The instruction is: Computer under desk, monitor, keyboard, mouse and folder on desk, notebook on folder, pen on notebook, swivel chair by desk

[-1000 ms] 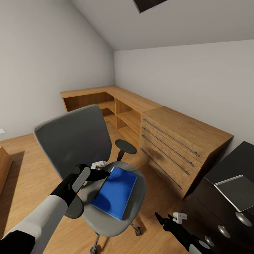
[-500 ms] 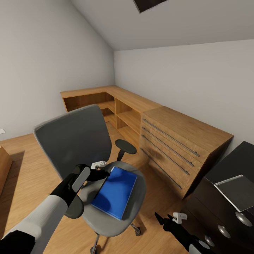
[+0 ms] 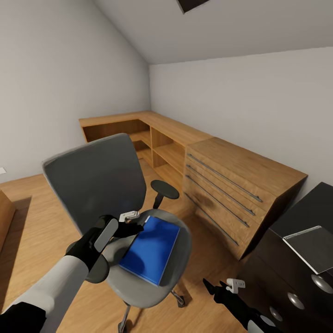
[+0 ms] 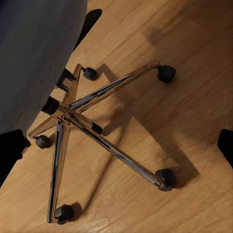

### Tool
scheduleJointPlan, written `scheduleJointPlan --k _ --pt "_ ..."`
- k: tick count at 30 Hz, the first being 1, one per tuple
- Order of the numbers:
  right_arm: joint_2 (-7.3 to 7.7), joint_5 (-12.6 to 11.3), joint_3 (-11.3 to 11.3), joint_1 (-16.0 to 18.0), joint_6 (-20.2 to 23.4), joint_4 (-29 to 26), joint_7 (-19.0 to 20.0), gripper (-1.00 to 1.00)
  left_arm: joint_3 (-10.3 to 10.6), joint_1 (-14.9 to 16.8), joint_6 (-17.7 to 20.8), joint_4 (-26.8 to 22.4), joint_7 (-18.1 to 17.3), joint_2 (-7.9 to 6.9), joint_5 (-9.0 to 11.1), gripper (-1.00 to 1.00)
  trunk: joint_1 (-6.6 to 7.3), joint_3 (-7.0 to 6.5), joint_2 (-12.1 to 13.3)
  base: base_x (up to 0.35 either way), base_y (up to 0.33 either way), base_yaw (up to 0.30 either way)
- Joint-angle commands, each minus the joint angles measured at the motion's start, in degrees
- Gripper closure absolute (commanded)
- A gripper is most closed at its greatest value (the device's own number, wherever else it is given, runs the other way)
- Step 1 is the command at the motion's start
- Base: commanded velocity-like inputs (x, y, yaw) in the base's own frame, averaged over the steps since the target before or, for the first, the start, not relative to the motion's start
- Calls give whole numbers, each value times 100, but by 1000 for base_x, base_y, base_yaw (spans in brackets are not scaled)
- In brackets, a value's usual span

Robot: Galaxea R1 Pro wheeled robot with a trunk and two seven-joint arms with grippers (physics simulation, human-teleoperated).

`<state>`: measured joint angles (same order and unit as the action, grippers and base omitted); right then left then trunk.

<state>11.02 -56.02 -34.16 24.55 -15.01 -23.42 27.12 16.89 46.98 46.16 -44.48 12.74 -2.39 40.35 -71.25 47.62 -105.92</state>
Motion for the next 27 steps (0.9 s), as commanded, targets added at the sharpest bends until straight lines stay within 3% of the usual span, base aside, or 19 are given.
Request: scheduleJointPlan --k 1,7,15,23,27 --pt "5 -62 -47 6 -28 4 12 -100 26 4 7 -8 53 -7 62 -100 1 5 -2 0 0 0" --pt "5 -59 -50 6 -28 19 16 -100 25 4 7 -8 53 -7 68 -100 1 5 -2 0 0 0" --pt "5 -60 -55 6 -28 66 23 -100 25 4 7 -15 53 -7 70 -100 -175 149 -323 0 0 0" --pt "5 -66 -56 6 -28 75 37 -100 25 4 7 -16 53 -7 77 -100 -175 149 -323 0 0 0" --pt "5 -67 -56 6 -28 74 38 -100 23 4 7 -16 53 -7 75 -100 -263 220 -484 0 0 0"
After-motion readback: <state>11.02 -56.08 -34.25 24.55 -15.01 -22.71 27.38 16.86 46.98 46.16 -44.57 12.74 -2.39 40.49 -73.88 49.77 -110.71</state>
